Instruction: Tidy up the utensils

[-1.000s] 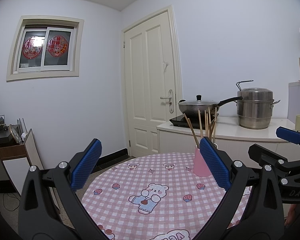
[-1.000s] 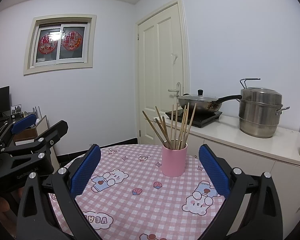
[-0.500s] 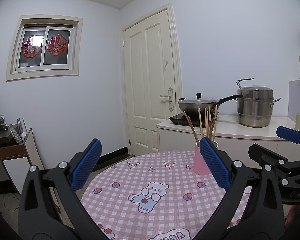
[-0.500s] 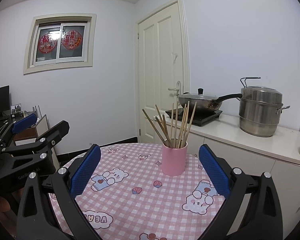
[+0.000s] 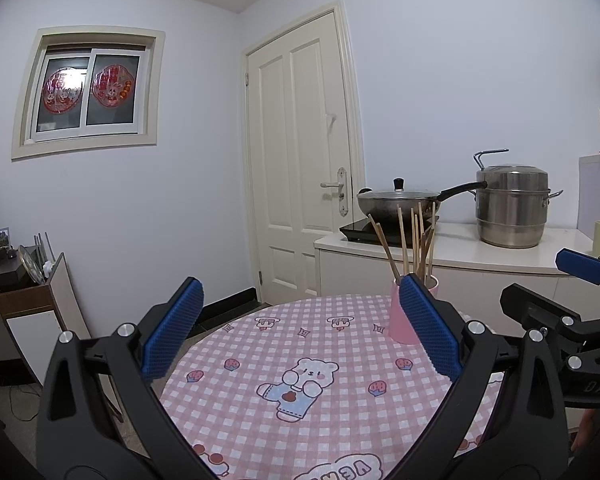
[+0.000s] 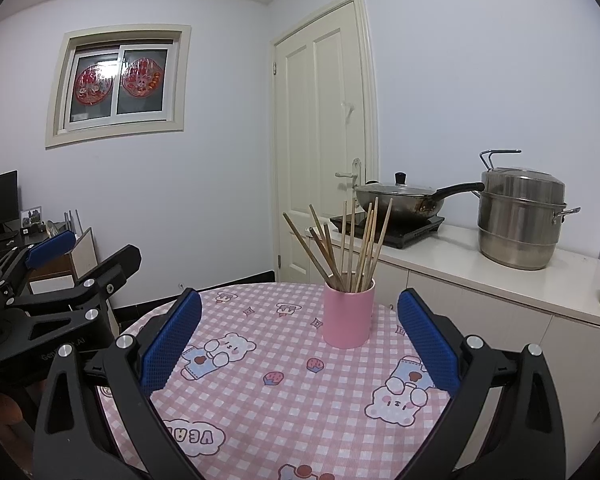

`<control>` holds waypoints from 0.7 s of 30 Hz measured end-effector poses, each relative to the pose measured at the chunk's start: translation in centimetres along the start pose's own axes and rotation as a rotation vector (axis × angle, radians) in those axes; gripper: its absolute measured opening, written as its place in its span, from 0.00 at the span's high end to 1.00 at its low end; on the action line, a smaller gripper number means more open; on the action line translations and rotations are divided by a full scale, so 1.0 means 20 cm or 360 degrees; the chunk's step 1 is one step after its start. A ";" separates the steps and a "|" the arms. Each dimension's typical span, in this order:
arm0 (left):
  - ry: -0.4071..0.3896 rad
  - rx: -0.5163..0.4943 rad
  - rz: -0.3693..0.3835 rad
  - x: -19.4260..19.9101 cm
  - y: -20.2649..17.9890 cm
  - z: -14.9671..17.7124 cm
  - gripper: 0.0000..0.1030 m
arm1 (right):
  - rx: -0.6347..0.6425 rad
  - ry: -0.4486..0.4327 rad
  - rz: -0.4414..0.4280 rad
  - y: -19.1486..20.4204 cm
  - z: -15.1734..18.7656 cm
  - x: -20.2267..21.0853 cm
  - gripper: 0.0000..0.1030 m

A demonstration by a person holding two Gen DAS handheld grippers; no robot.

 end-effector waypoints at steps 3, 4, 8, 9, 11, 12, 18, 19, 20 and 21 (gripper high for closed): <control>0.0006 0.0000 0.0003 -0.01 0.00 0.00 0.06 | -0.0004 0.0005 -0.0001 0.00 0.00 -0.01 0.08; 0.0011 0.0000 0.0002 -0.01 -0.01 0.00 0.06 | -0.0007 0.0008 0.0000 0.00 0.00 -0.01 0.08; 0.0032 -0.0007 0.0000 -0.03 -0.01 0.01 0.06 | -0.0025 0.0027 0.0000 -0.01 0.02 -0.04 0.08; 0.0037 -0.0009 -0.0002 -0.04 -0.01 0.02 0.06 | -0.0030 0.0029 -0.0003 -0.01 0.02 -0.05 0.08; 0.0046 -0.0012 -0.0004 -0.05 -0.01 0.03 0.06 | -0.0036 0.0035 -0.0007 -0.02 0.02 -0.06 0.08; 0.0053 -0.0011 -0.0005 -0.06 -0.01 0.03 0.06 | -0.0038 0.0038 -0.0006 -0.02 0.03 -0.07 0.08; 0.0097 -0.0014 -0.0003 -0.12 -0.01 0.07 0.06 | -0.0054 0.0070 -0.0011 -0.03 0.06 -0.13 0.08; 0.0109 -0.0018 -0.0006 -0.13 -0.01 0.09 0.06 | -0.0055 0.0079 -0.0013 -0.03 0.07 -0.14 0.08; 0.0118 -0.0018 -0.0007 -0.14 0.00 0.09 0.06 | -0.0056 0.0086 -0.0015 -0.03 0.07 -0.16 0.08; 0.0127 -0.0018 -0.0009 -0.15 0.00 0.10 0.06 | -0.0058 0.0095 -0.0017 -0.03 0.08 -0.17 0.08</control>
Point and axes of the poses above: each gripper's, at about its wrist camera, not at the fingertips, and x roughly against the way its jaws point, y to its left, z to its underside, the point moved 10 cm from there along -x, roughly the way its jaws point, and after that the axes turned 1 degree about -x, right-handed, at the moved point
